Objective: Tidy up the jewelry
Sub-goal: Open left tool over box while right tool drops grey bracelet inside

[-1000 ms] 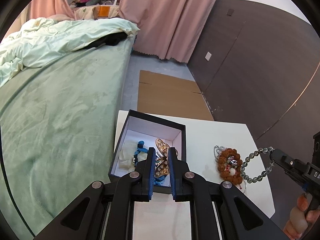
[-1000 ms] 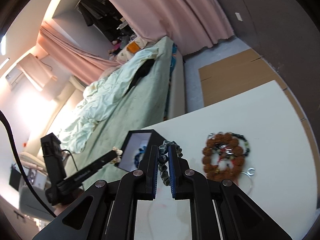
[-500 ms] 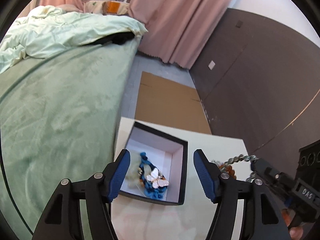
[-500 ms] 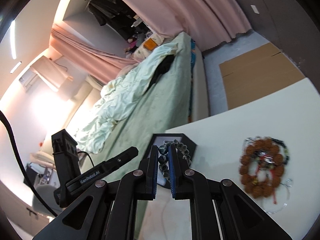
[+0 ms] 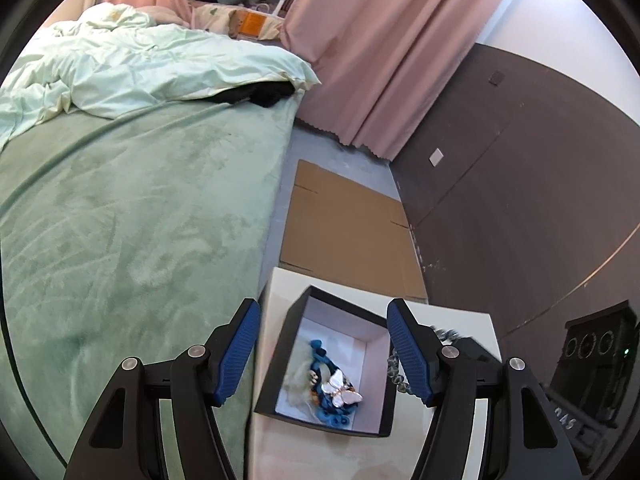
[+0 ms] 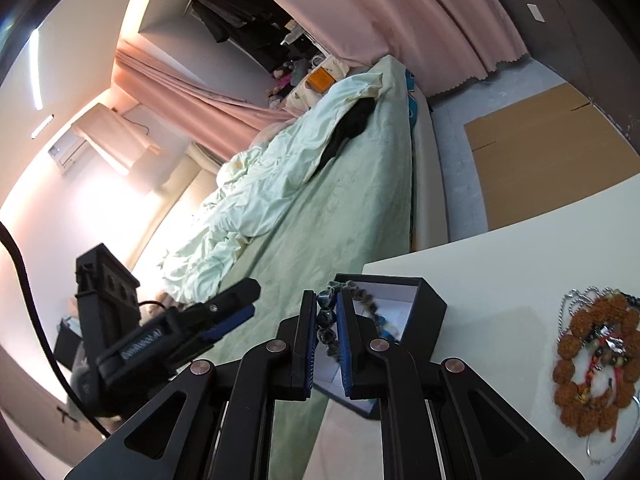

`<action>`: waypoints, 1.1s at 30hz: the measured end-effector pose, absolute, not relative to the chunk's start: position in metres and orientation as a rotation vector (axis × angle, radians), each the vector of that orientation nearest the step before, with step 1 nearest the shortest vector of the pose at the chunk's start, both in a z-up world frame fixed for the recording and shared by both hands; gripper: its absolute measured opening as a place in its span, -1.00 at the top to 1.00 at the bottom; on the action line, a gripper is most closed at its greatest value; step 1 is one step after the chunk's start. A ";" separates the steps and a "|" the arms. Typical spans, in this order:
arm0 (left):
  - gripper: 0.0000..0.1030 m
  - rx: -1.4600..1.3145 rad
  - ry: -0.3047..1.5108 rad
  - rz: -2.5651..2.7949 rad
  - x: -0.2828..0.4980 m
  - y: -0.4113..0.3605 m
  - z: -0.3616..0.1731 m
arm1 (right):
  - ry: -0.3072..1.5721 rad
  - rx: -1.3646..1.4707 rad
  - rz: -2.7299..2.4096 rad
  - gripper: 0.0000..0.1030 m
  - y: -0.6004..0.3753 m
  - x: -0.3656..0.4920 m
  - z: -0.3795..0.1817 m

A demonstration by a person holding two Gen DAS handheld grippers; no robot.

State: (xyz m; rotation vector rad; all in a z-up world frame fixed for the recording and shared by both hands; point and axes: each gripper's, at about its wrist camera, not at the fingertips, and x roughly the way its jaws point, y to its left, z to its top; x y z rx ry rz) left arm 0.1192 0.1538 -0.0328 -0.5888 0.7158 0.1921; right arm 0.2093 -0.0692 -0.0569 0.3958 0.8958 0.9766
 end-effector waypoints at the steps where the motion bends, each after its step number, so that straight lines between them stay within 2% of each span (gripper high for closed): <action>1: -0.30 -0.596 0.712 0.193 0.120 0.156 -0.033 | 0.911 0.374 0.975 0.72 -0.066 0.210 -0.058; 2: -0.30 -0.600 0.708 0.192 0.121 0.157 -0.033 | 0.941 0.356 0.980 0.45 -0.063 0.212 -0.060; 3: -0.30 -0.602 0.705 0.190 0.122 0.157 -0.033 | 0.957 0.353 0.981 0.05 -0.063 0.214 -0.061; 4: -0.30 -0.603 0.704 0.188 0.123 0.157 -0.034 | 0.950 0.361 0.968 -0.04 -0.066 0.215 -0.062; 22: -0.32 -0.543 0.635 0.088 0.123 0.100 -0.030 | 0.934 0.377 0.784 -0.07 -0.145 0.223 -0.045; 25: -0.39 -0.513 0.635 0.061 0.120 0.085 -0.028 | 0.927 0.362 0.704 -0.46 -0.166 0.219 -0.042; 26: -0.49 -0.512 0.632 0.052 0.119 0.080 -0.027 | 0.923 0.358 0.689 -0.59 -0.171 0.218 -0.041; 27: -0.55 -0.508 0.630 0.048 0.118 0.077 -0.027 | 0.922 0.354 0.680 -0.59 -0.175 0.216 -0.041; 33: -0.57 -0.478 0.651 0.028 0.113 0.060 -0.027 | 0.953 0.329 0.621 -0.60 -0.204 0.207 -0.044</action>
